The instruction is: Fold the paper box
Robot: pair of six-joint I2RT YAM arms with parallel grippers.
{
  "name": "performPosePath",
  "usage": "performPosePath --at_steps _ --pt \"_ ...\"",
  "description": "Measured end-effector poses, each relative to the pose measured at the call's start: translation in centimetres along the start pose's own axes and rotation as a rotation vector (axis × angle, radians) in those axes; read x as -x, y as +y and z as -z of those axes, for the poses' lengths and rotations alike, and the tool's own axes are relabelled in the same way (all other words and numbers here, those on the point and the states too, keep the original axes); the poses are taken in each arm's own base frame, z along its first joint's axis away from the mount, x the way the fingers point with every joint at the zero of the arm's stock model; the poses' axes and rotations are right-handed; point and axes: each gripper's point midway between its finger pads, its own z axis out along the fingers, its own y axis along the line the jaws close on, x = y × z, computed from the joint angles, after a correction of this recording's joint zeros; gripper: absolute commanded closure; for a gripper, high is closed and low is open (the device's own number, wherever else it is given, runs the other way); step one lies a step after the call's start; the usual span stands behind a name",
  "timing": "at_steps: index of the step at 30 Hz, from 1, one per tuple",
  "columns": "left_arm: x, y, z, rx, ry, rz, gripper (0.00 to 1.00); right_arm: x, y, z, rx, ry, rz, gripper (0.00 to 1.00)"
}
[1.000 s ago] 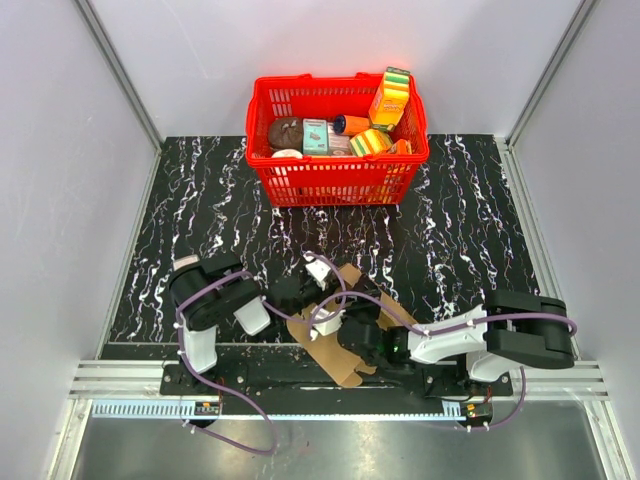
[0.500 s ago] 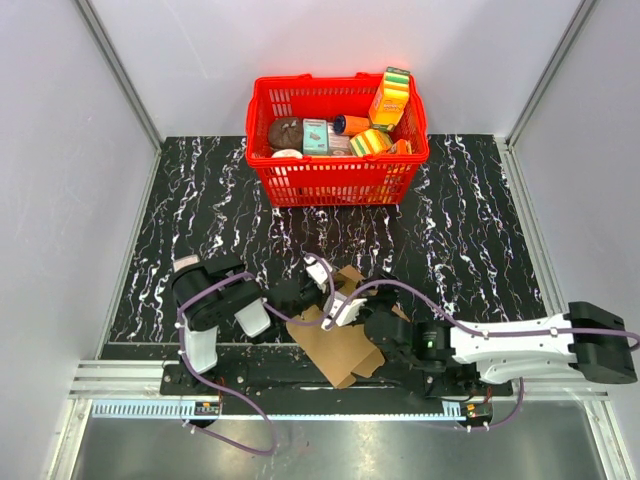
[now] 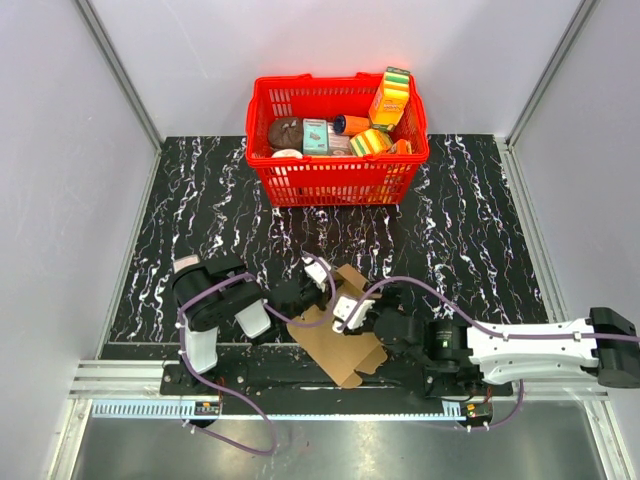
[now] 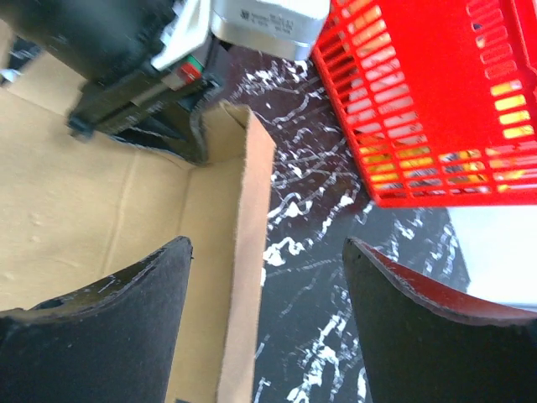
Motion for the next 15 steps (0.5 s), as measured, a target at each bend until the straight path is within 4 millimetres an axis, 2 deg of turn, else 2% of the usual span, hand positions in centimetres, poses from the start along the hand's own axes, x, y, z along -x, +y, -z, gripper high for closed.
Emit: performPosePath --at_steps 5,7,8,9,12,13,15 --pt "0.0 0.3 0.0 0.019 -0.001 0.008 1.0 2.5 -0.1 1.2 0.064 -0.127 -0.121 0.23" --pt "0.0 0.4 0.0 0.024 -0.002 0.01 1.0 3.7 -0.4 1.8 0.083 -0.182 -0.172 0.3" --pt "0.0 0.4 0.0 0.027 -0.002 0.01 1.0 4.6 -0.7 2.2 0.089 -0.222 -0.21 0.36" --pt "0.0 0.5 0.0 0.03 -0.002 0.01 1.0 5.2 -1.1 2.4 0.087 -0.25 -0.239 0.47" --pt "0.0 0.6 0.0 0.038 -0.003 0.011 1.0 7.1 -2.5 3.2 0.065 -0.334 -0.357 0.62" --pt "0.0 0.6 0.0 0.038 -0.003 0.012 1.0 7.5 -2.9 3.4 0.055 -0.351 -0.388 0.73" --pt "0.0 0.7 0.0 0.041 -0.002 0.012 1.0 8.0 -3.9 3.4 0.011 -0.366 -0.469 0.88"
